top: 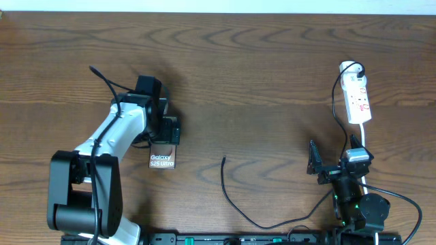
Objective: Plug charger to phone and switch on socket
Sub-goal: 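Lower the left gripper onto the phone's top edge, then close the left gripper on the phone's top end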
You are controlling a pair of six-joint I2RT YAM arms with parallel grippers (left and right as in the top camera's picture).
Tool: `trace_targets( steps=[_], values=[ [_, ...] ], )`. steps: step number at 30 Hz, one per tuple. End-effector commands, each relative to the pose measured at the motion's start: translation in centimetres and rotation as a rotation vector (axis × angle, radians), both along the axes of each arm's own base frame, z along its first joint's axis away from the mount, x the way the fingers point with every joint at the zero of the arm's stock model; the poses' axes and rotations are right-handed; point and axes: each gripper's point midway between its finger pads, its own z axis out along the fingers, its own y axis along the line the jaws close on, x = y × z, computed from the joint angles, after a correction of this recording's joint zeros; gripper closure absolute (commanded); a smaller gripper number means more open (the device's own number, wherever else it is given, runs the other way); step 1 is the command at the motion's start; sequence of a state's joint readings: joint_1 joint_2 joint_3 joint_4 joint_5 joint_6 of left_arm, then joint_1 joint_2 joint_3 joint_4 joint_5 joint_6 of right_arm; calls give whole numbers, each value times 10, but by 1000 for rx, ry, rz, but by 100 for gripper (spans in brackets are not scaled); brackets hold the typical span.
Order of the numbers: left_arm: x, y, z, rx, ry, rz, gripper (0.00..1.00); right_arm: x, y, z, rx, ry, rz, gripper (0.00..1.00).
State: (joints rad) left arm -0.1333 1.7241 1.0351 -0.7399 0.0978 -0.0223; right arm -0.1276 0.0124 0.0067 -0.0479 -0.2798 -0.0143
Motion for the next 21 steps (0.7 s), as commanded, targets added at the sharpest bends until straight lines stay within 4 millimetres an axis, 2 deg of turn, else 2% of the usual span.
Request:
trace_targets(
  steps=[1,5,21],
  values=[
    [0,-6,3,10,-23,-27,0,0,1,-1,-9,0,4,1],
    [-2,-11,2,16,-23,-44,0,0,1,-1,-9,0,4,1],
    [-7,-4,-14,54,-35,-17,0,0,1,-1,-9,0,4,1]
  ],
)
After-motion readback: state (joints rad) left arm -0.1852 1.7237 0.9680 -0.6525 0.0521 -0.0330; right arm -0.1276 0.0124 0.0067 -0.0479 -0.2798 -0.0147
